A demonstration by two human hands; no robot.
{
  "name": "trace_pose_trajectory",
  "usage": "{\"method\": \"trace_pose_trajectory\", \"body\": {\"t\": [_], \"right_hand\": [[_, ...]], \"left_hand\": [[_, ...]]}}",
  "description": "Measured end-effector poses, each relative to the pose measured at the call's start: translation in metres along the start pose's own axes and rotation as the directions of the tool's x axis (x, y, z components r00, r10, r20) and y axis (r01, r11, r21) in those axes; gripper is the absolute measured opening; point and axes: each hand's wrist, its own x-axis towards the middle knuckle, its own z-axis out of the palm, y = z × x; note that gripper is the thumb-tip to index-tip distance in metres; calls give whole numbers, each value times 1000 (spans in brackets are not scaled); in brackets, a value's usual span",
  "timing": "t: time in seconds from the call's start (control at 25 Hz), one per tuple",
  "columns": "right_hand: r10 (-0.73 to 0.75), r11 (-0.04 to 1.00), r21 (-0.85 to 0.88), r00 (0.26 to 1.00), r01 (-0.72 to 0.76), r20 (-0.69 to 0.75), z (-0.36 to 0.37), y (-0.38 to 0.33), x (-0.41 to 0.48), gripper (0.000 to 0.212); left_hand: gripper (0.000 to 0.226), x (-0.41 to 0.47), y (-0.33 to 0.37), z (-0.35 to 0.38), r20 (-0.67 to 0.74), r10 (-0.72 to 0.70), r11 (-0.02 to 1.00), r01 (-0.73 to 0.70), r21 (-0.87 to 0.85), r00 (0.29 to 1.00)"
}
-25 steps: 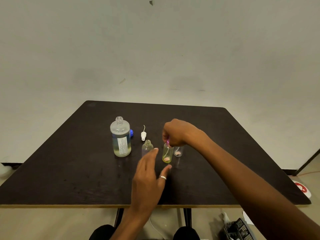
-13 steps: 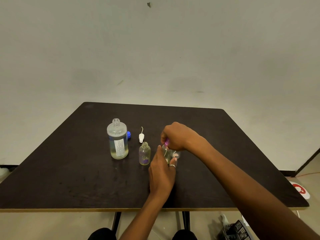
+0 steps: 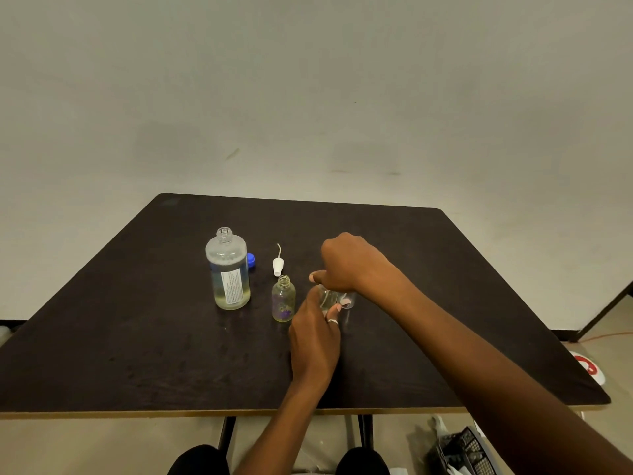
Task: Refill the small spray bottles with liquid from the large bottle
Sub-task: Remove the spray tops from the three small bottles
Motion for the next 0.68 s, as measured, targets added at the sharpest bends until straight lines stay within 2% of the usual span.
{"method": "trace_pose_trajectory", "body": {"t": [0.16, 0.36, 0.48, 0.68], "right_hand": [[-38, 999, -19, 999, 38, 0, 3, -6, 2, 30], [-98, 995, -31, 995, 98, -2, 8, -2, 2, 39], [-170, 985, -8, 985, 170, 41, 7, 2, 3, 7], [-243, 969, 54, 968, 239, 69, 4, 6, 1, 22]], "left_hand": [[35, 0, 1, -1, -1, -5, 1000, 5, 2, 1000], [39, 1, 0, -2, 1, 8, 1000, -8, 4, 1000], [40, 1, 0, -1, -4, -6, 1000, 7, 15, 1000], [38, 0, 1, -3, 9, -28, 1000, 28, 11, 1000]]}}
